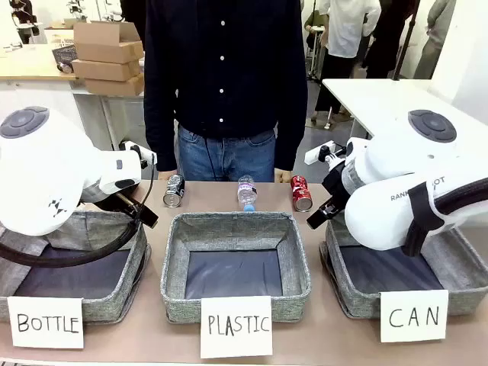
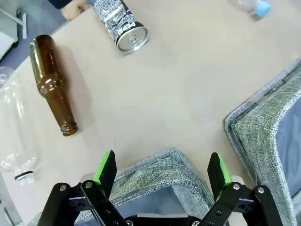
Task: Sort the can waste into the basket.
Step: Pick up the can waste from the table and place it in the right Fabric basket.
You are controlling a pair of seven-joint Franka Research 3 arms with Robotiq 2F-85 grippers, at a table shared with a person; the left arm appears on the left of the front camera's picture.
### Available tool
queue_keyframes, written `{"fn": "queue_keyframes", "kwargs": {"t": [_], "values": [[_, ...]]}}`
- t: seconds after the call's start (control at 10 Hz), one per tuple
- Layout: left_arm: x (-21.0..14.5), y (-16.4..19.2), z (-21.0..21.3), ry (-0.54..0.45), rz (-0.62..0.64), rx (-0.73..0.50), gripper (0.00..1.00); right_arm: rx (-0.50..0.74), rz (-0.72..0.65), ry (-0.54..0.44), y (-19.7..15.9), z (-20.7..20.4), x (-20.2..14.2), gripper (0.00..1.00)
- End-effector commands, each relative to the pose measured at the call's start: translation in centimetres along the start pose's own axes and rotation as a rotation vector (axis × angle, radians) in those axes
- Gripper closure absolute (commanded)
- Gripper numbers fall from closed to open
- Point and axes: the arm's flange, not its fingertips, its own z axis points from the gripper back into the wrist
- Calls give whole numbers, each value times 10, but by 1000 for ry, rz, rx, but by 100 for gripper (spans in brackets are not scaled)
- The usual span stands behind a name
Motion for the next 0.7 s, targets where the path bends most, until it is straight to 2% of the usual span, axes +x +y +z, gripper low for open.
{"fn": "queue_keyframes", "kwargs": {"t": [0.0,0.6], "values": [[0,0,0,0,0,0,0,0,0,0,0,0,0,0],[0,0,0,0,0,0,0,0,0,0,0,0,0,0]]}}
